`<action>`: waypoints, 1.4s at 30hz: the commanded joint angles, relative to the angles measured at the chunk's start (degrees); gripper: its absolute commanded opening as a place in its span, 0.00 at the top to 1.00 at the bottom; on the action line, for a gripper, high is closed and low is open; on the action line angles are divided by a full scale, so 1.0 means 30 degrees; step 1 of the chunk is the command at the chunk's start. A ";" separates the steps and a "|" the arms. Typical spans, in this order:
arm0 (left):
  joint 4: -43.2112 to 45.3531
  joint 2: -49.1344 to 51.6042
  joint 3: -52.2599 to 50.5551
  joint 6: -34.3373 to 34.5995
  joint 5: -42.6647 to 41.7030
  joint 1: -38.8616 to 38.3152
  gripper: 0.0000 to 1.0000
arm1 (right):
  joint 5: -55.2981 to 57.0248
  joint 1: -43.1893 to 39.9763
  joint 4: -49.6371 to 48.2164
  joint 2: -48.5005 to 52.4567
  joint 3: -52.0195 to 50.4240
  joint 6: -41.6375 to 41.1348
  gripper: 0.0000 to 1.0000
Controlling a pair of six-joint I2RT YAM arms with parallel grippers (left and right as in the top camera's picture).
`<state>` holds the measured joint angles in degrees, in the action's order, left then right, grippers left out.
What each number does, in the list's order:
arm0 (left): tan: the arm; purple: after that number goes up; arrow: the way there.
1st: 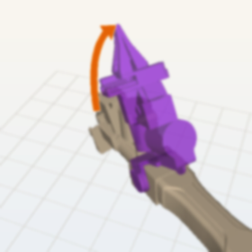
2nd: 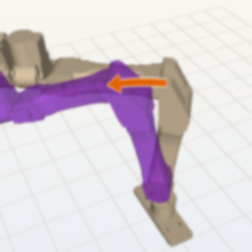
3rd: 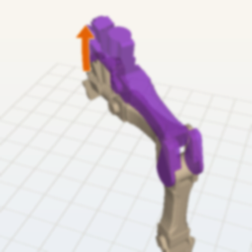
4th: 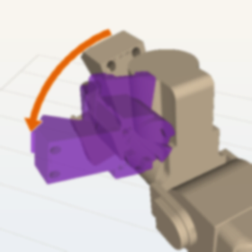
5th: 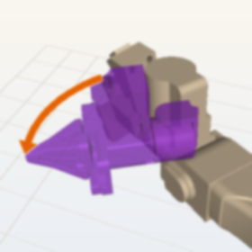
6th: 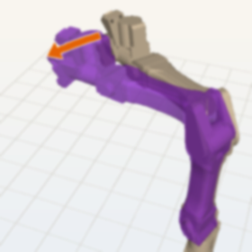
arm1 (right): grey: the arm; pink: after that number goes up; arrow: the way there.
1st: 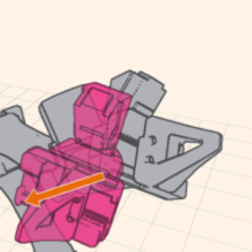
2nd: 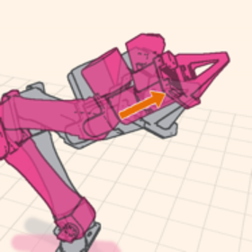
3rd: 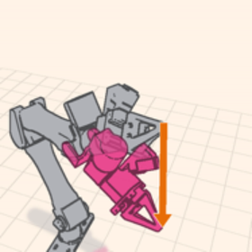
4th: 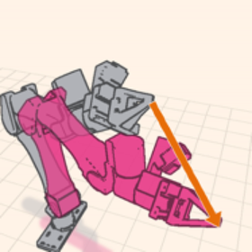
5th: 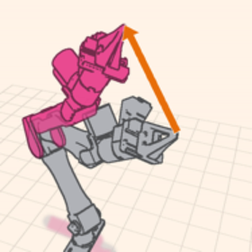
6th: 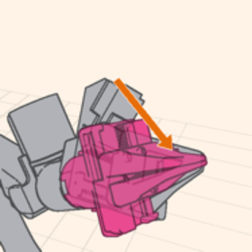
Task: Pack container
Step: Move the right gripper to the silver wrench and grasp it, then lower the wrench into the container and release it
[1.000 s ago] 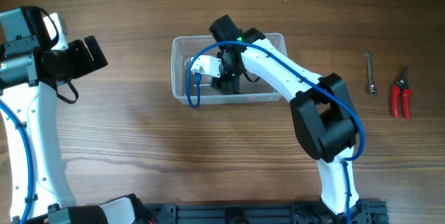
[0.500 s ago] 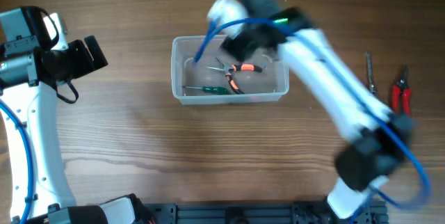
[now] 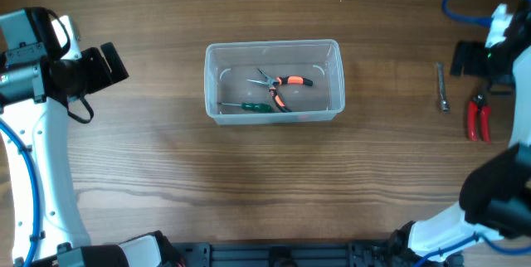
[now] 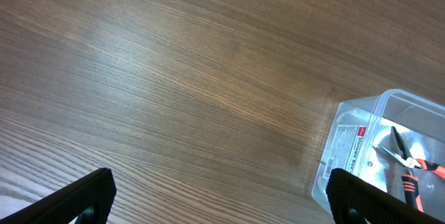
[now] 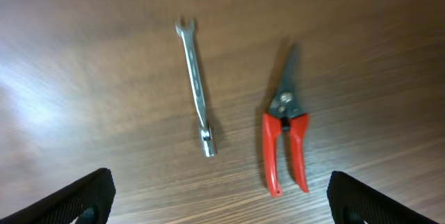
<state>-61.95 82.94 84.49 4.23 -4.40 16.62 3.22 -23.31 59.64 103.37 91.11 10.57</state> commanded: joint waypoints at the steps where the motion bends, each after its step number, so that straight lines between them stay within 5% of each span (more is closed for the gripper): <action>1: -0.0007 0.0117 0.0015 0.0189 -0.0168 0.0051 0.00 | -0.0809 -0.0058 -0.0670 0.2222 -0.1086 0.1880 0.02; 14: -0.0015 0.0117 0.0015 0.0197 -0.0248 0.0051 0.00 | -0.2404 -0.0022 -0.3555 0.7264 -0.1129 0.4969 0.02; 17: -0.0015 0.0117 0.0015 0.0313 -0.0248 0.0051 0.00 | -0.2783 -0.0022 -0.3497 0.8029 -0.1129 0.4925 0.19; 19: -0.0015 0.0117 0.0015 0.0335 -0.0248 0.0051 0.00 | -0.2827 -0.0022 -0.3512 0.8531 -0.1129 0.4816 0.50; 22: -0.0015 0.0117 0.0015 0.0335 -0.0335 0.0051 0.00 | -0.2820 -0.0022 -0.3861 0.8677 -0.1129 0.4422 0.57; 25: -0.0007 0.0117 0.0015 0.0335 -0.0466 0.0036 0.00 | -0.2812 -0.0022 -0.4218 0.8677 -0.1129 0.4422 0.76; 33: -0.0007 0.0117 0.0015 0.0328 -0.0517 0.0036 0.00 | -0.2812 -0.0022 -0.4597 0.8677 -0.1129 0.4430 0.96; 42: -0.0007 0.0117 0.0015 0.0321 -0.0517 0.0036 0.00 | -0.2965 0.1129 -0.2914 0.6768 0.0809 0.4488 0.95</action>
<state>-61.95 82.94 84.49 4.25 -4.64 16.62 -2.63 -23.27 48.86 124.84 90.70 24.08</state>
